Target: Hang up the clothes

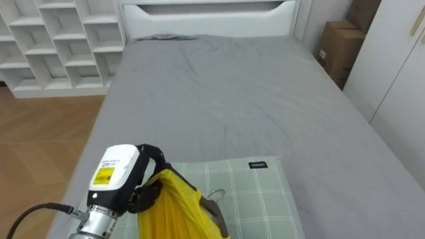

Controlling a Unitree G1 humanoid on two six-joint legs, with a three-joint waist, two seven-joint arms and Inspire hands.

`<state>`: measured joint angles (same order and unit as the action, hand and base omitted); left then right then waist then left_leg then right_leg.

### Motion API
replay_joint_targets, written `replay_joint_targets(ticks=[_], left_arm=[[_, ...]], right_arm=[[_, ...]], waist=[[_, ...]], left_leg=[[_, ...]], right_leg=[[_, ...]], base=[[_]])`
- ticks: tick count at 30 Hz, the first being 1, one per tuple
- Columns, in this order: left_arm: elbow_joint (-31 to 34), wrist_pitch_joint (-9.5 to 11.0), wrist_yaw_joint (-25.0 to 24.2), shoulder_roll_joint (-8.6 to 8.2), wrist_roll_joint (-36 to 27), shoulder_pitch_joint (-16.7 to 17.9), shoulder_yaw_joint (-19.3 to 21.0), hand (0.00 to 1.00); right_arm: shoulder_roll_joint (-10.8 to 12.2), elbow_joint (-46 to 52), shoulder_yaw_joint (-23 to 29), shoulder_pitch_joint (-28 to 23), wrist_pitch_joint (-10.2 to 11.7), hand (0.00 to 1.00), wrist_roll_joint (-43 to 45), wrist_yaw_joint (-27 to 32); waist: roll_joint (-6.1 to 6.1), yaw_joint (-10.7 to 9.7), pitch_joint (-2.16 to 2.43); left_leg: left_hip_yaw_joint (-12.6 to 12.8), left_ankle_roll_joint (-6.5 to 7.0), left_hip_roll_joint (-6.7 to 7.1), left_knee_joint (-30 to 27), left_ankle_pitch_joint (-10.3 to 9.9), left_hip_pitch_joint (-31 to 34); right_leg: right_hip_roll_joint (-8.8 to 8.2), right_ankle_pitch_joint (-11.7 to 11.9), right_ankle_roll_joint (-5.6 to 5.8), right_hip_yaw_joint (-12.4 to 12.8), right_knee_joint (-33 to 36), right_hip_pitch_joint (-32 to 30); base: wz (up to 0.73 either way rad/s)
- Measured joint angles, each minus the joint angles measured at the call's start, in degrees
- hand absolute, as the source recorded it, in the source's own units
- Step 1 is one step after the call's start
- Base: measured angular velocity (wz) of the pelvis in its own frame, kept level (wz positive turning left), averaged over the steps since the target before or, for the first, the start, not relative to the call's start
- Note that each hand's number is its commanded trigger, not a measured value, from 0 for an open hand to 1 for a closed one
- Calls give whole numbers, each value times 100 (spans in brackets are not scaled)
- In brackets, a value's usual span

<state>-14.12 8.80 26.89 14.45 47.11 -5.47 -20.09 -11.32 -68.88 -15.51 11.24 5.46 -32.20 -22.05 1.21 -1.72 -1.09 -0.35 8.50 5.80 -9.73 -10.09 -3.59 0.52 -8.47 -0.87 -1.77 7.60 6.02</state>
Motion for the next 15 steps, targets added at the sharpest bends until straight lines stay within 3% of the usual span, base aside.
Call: replay_joint_targets(ticks=[10,15], left_arm=[[205,48,-16,-63,89,1,-63,100],[980,57,-119,-44,87,0,-341,100]], right_arm=[[3,-1,-12,0,95,0,0,33],[11,24,-96,31,113,0,-9,75]], waist=[[51,1,-20],[60,1,-14]], left_leg=[[-5,0,0,0,0,27],[-7,0,0,-17,0,91]], right_leg=[[3,0,-1,-17,1,-13],[3,1,-2,-25,3,-41]], base=[[0],[0]])
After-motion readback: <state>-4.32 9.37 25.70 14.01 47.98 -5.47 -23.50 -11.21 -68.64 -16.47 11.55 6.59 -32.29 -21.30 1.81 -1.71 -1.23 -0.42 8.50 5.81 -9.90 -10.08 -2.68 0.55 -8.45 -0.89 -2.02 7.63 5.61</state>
